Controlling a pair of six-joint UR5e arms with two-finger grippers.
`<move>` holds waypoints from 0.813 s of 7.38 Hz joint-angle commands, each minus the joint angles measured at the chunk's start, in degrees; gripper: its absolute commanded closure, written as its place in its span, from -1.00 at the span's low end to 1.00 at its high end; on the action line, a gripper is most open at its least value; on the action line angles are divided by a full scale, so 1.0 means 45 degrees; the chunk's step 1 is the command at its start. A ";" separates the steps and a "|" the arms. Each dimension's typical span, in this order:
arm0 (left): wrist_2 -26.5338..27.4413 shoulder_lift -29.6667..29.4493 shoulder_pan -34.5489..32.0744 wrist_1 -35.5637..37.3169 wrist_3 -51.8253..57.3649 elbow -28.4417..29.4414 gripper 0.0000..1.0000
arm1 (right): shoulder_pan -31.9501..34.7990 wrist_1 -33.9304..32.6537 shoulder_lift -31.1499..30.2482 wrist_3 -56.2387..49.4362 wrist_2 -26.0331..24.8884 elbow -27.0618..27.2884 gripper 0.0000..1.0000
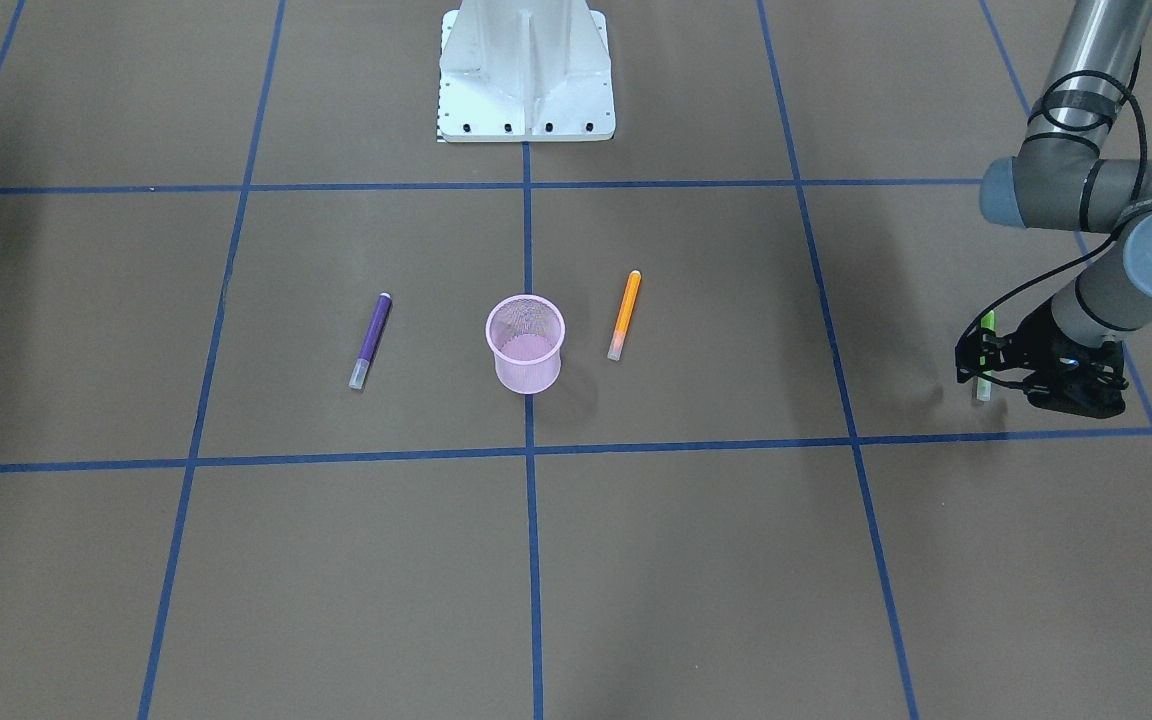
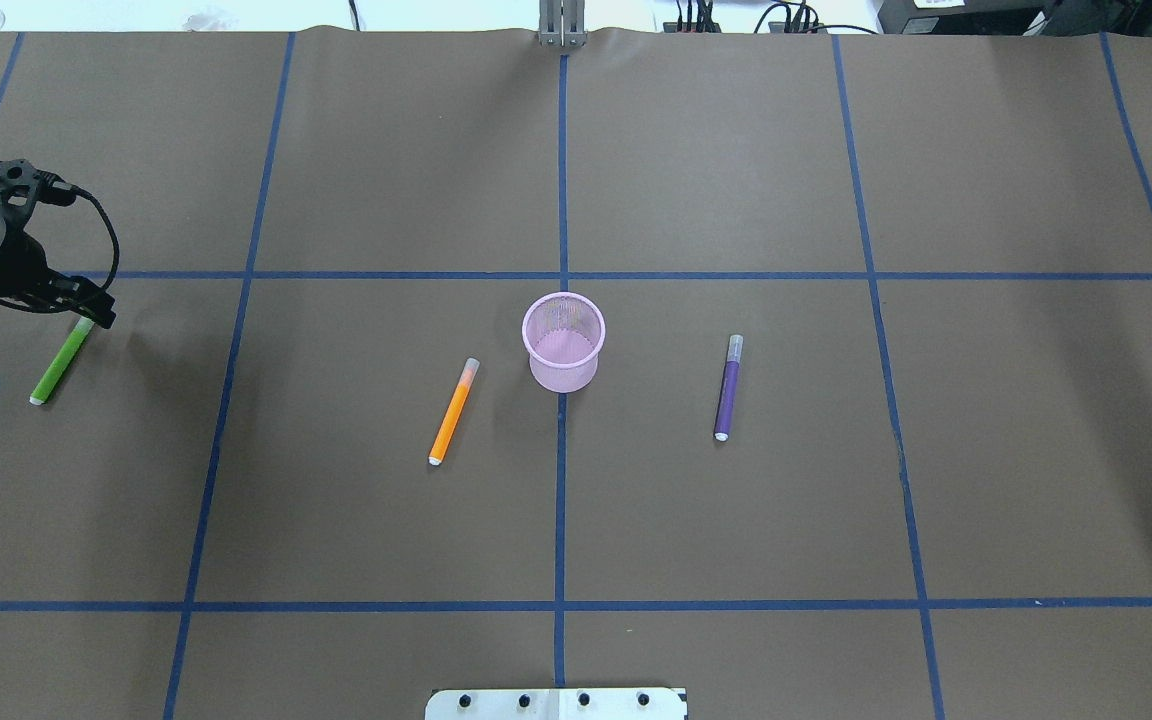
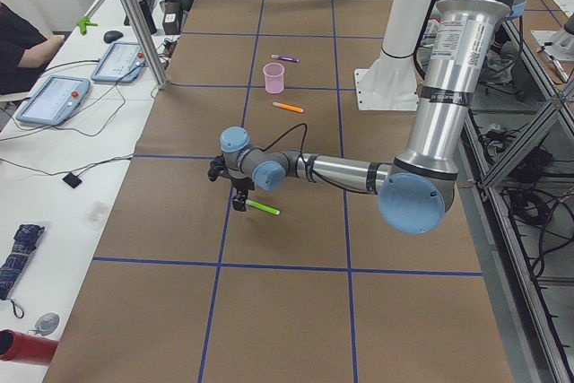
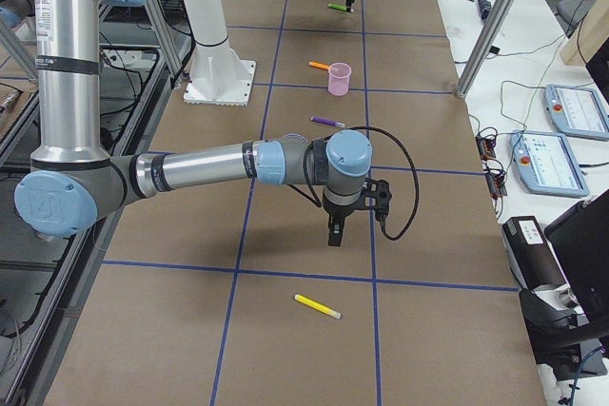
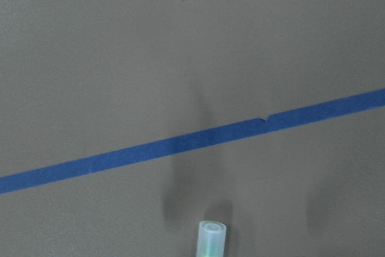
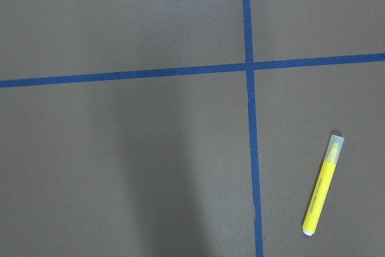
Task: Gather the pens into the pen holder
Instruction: 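Lower the left gripper onto the green marker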
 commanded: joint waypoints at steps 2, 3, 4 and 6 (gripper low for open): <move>-0.0099 0.0099 0.0005 -0.0203 0.0010 0.0022 -0.28 | -0.0051 -0.0011 0.0048 0.0000 -0.0014 0.0000 -0.99; -0.0099 0.0138 -0.0014 -0.0184 0.0010 -0.0036 -0.20 | -0.0129 -0.0011 0.0049 0.0000 -0.0014 0.0000 -0.99; -0.0099 0.0138 -0.0014 -0.0184 0.0010 -0.0037 -0.18 | -0.0149 -0.0011 0.0049 0.0000 -0.0034 0.0000 -0.99; -0.0099 0.0177 -0.0014 -0.0184 0.0010 -0.0076 -0.11 | -0.0169 -0.0011 0.0049 -0.0020 -0.0053 0.0000 -0.99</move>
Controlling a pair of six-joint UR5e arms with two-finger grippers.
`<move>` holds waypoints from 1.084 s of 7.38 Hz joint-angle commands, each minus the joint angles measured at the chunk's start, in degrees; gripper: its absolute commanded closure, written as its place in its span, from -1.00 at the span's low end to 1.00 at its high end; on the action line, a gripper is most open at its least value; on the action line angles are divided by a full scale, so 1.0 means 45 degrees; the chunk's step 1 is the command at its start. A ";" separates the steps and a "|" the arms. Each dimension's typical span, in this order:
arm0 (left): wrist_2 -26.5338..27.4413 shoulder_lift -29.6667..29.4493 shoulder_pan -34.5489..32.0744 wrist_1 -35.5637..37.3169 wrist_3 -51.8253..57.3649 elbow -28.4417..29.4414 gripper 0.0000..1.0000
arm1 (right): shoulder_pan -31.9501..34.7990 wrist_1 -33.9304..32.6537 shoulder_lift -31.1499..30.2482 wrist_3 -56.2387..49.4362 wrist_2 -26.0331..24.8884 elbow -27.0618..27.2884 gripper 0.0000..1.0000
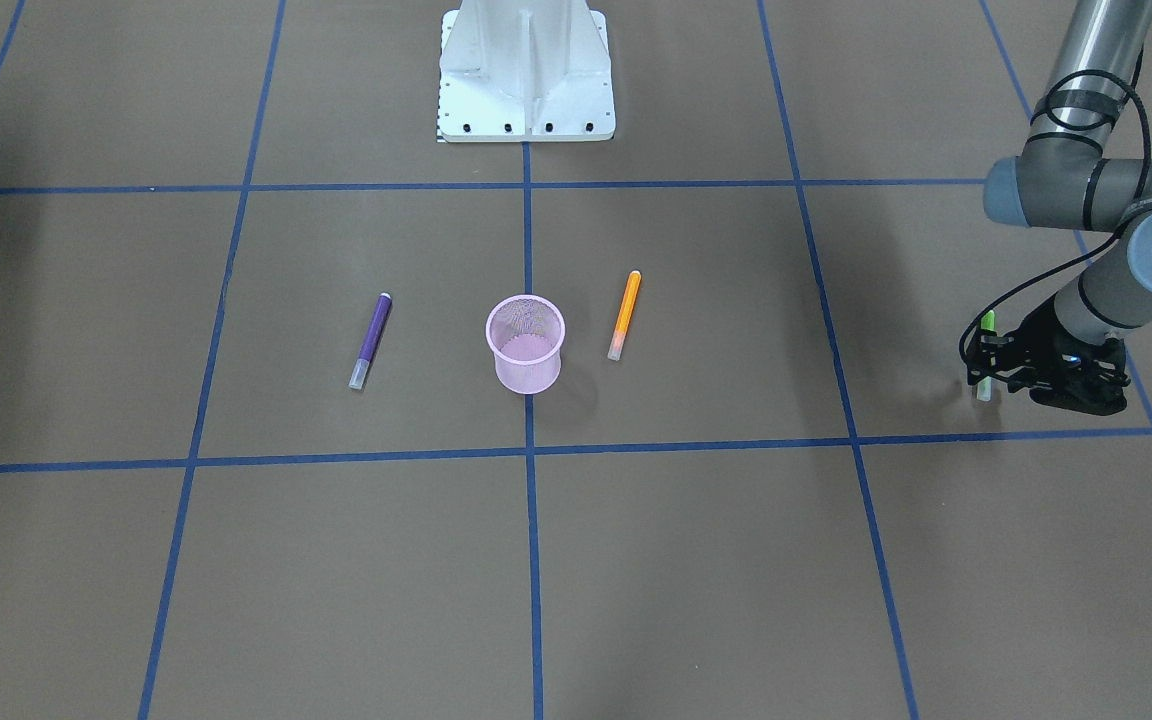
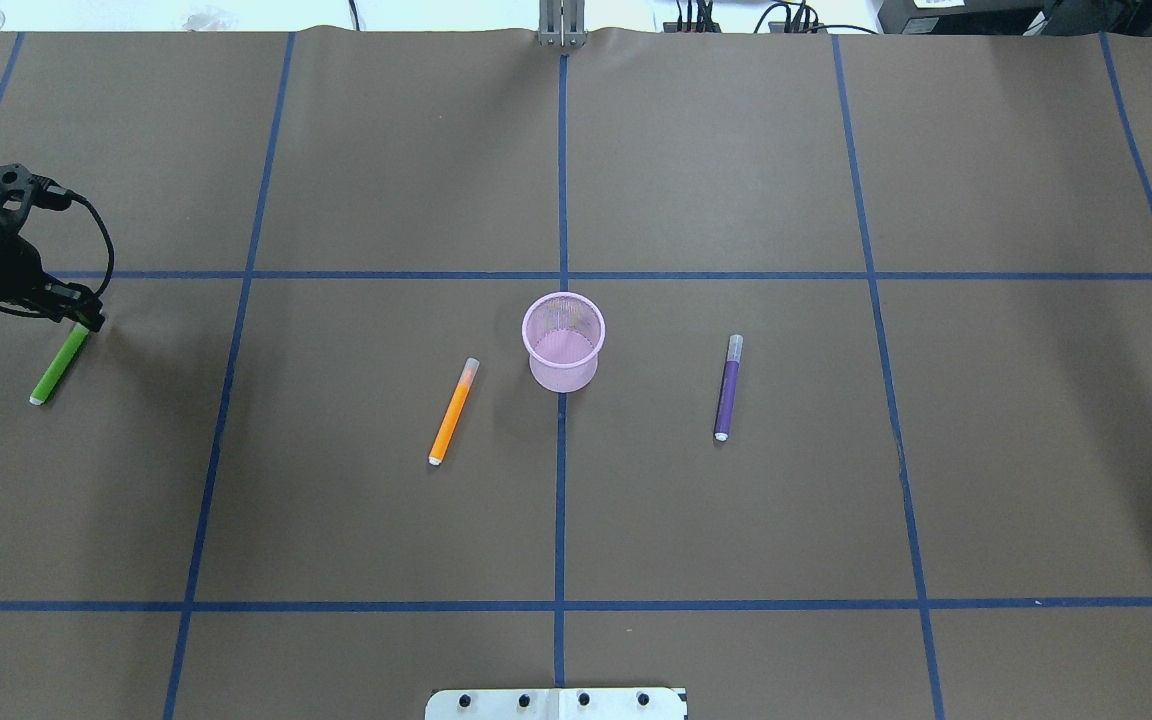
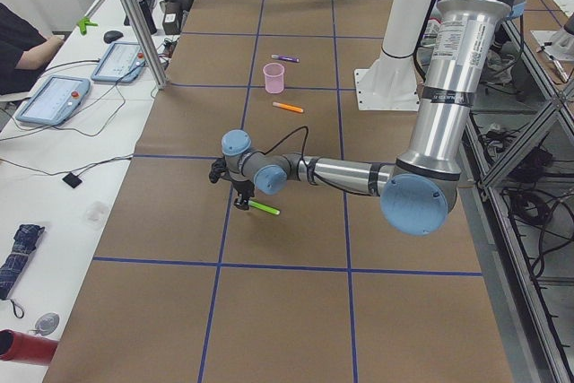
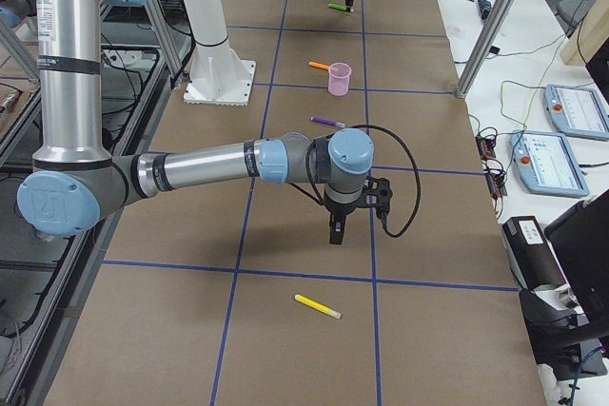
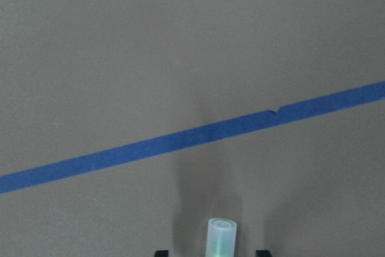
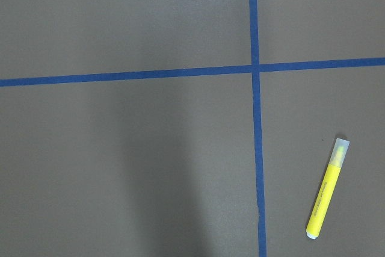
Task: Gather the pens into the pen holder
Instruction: 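Lower the left gripper onto the green marker, then close the left gripper on the green marker's cap end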
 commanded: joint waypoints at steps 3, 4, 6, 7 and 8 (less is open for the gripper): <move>-0.0001 0.0031 -0.0002 -0.0019 -0.0020 -0.0052 -0.08 | -0.0092 0.0000 0.0138 -0.0016 -0.0076 -0.0039 -0.99; -0.0001 0.0031 -0.0002 0.0001 -0.0020 -0.0052 -0.07 | -0.0092 0.0000 0.0138 -0.0016 -0.0076 -0.0097 -0.99; -0.0001 0.0031 0.0018 0.0001 -0.0039 -0.0052 -0.03 | -0.0092 0.0000 0.0138 -0.0016 -0.0076 -0.0117 -0.99; -0.0001 0.0108 0.0037 -0.0019 -0.0039 -0.0052 0.00 | -0.0092 0.0000 0.0138 -0.0016 -0.0076 -0.0117 -0.99; -0.0001 0.0128 0.0037 -0.0019 -0.0039 -0.0052 0.00 | -0.0092 0.0000 0.0138 -0.0016 -0.0076 -0.0137 -0.99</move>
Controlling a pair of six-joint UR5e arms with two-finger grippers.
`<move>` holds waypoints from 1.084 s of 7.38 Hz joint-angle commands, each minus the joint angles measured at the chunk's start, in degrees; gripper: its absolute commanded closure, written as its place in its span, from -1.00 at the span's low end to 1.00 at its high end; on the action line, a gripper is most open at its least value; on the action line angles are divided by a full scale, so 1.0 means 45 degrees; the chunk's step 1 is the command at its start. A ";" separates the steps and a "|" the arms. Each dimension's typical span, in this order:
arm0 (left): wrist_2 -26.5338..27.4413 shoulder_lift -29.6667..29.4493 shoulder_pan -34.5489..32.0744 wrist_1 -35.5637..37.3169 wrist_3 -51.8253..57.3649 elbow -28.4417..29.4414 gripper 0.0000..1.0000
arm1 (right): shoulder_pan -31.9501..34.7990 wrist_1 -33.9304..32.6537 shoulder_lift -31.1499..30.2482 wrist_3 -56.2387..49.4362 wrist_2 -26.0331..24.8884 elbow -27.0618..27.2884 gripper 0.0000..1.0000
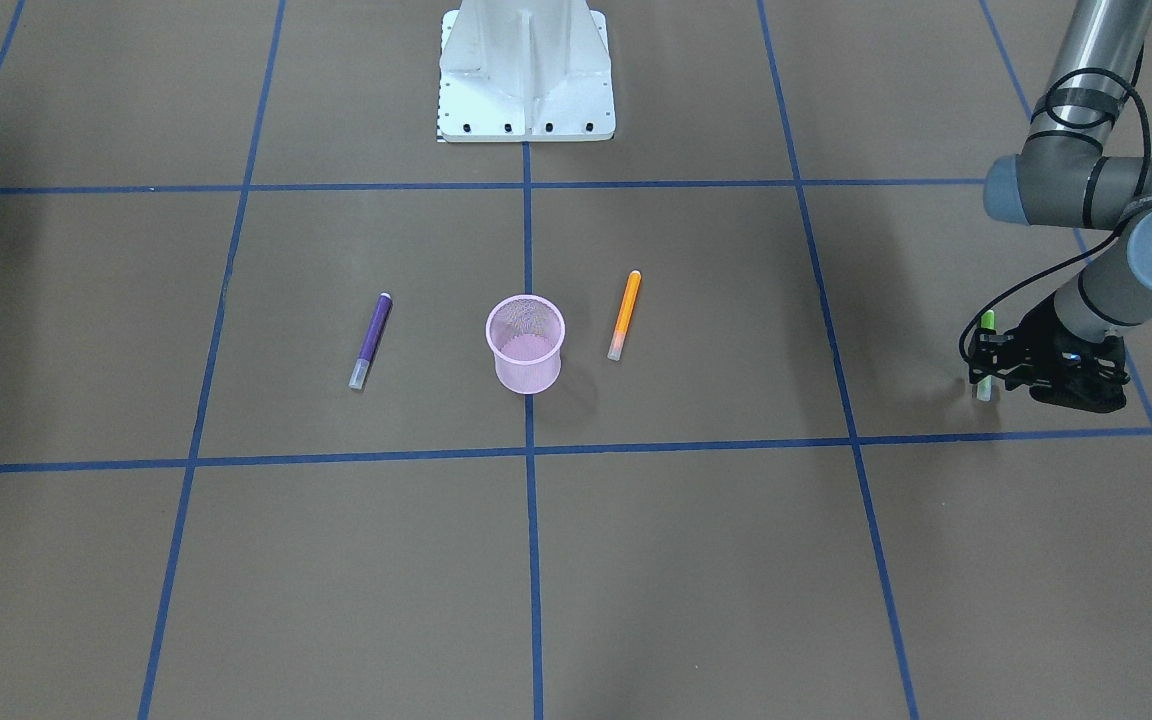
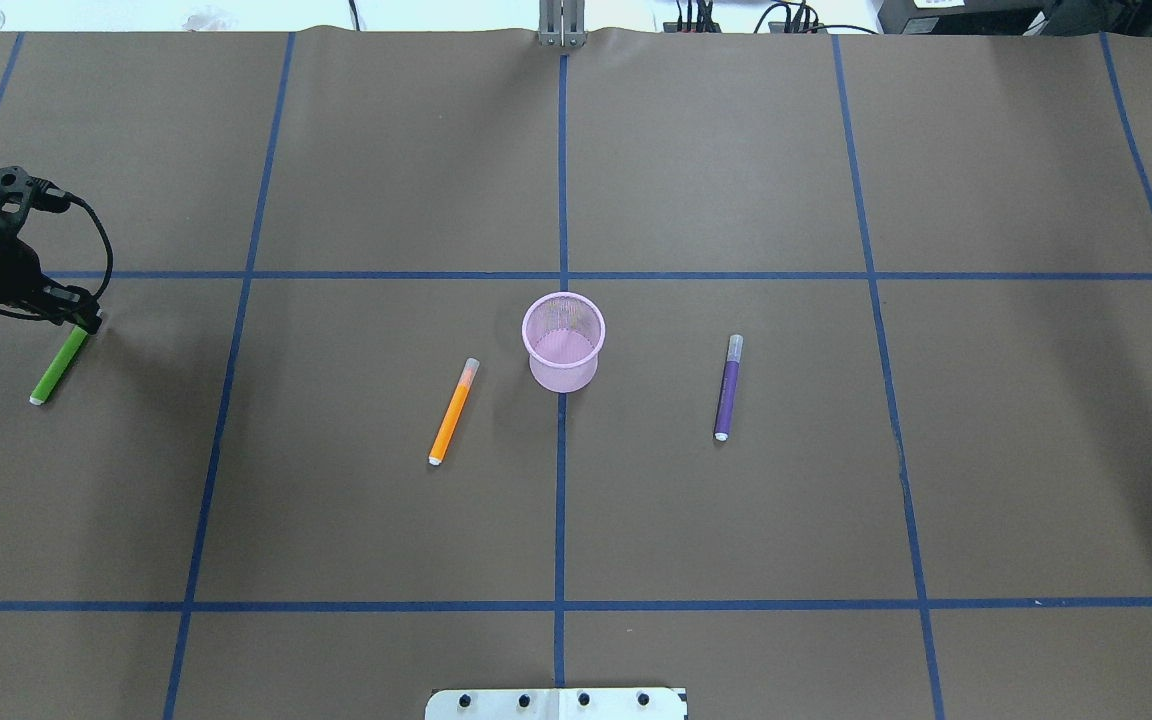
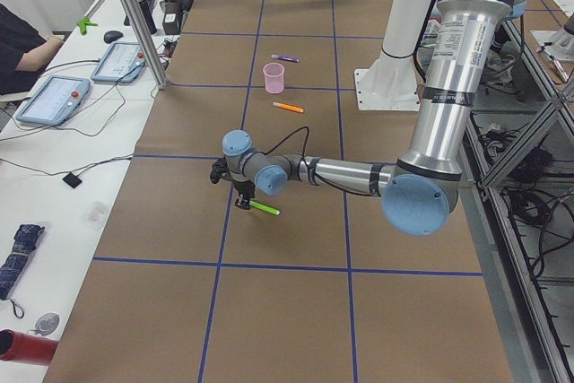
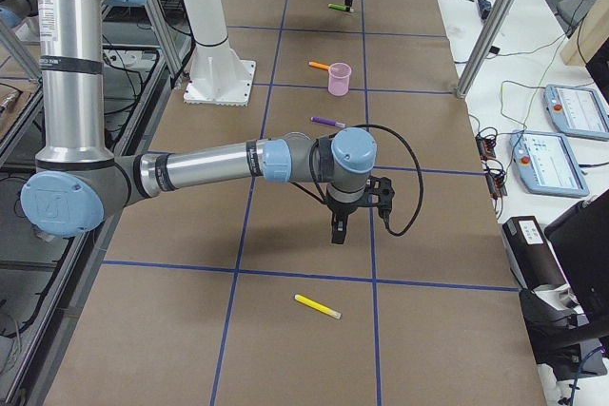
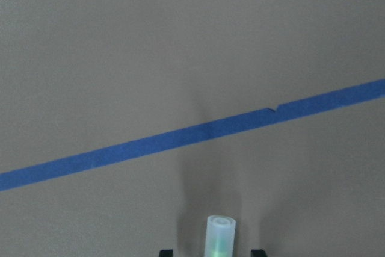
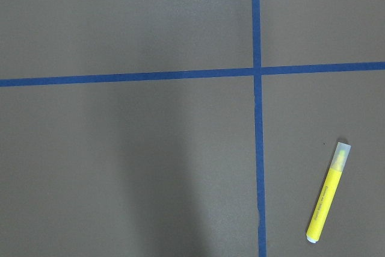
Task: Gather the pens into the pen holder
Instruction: 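Close the left gripper on the green marker's cap end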
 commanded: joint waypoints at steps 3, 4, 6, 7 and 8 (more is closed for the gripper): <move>0.0000 0.0043 0.0009 -0.0006 -0.0001 -0.0020 0.06 | 0.0000 0.0000 0.0001 0.0019 0.0019 -0.0097 -0.99; -0.0019 0.0043 0.0028 0.0013 -0.0021 -0.0020 0.14 | 0.0000 0.0000 0.0001 0.0020 0.0019 -0.0097 -0.99; -0.0019 0.0101 0.0048 -0.0006 -0.0021 -0.0040 0.15 | 0.0000 0.0000 0.0039 0.0020 0.0019 -0.0097 -0.99; -0.0019 0.0101 0.0048 -0.0006 -0.0021 -0.0040 0.15 | -0.0020 0.0000 0.0040 0.0020 0.0019 -0.0136 -0.99; -0.0019 0.0101 0.0048 -0.0006 -0.0021 -0.0040 0.15 | -0.0020 0.0000 0.0040 0.0020 0.0000 -0.0136 -0.99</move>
